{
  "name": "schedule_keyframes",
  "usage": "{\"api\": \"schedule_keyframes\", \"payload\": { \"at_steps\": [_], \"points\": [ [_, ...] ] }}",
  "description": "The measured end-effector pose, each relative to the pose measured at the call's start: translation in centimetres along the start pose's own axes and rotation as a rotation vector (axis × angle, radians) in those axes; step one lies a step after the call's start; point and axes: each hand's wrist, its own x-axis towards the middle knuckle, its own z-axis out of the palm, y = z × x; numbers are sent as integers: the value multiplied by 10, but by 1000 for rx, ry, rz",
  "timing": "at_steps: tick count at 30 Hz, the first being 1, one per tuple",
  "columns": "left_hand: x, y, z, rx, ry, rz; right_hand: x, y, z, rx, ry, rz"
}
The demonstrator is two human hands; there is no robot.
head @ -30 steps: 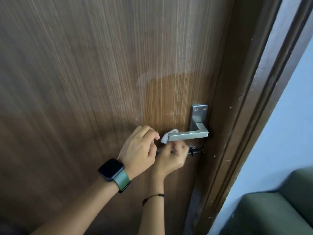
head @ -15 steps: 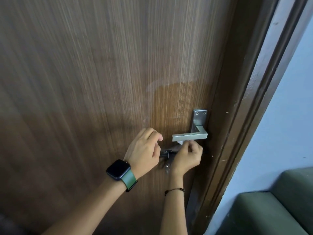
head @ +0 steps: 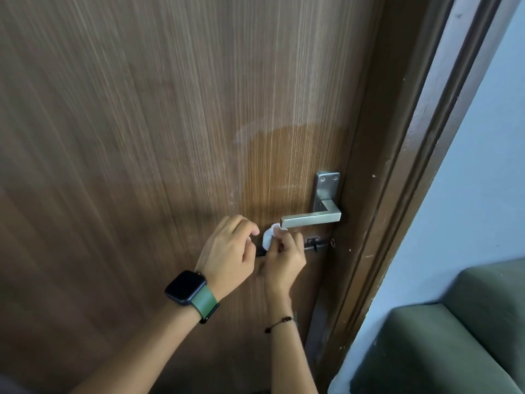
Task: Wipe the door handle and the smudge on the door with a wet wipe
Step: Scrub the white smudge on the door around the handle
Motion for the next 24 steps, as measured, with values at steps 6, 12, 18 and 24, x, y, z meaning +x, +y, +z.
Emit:
{"api": "schedule_keyframes", "payload": {
  "at_steps": [6,12,18,24],
  "points": [
    [-8,-8,-5,11,-12,1,30,18,-12,15,230,207],
    [-8,-5,2,-15,-21,-1,5,16,-16,-189,-37,-136],
    [-9,-3,10,-29,-6,-3,30,7,-15,-180,86,209],
    [-7,-1,20,-48,-16,23,18,19,-33,-238,53,62]
  ]
}}
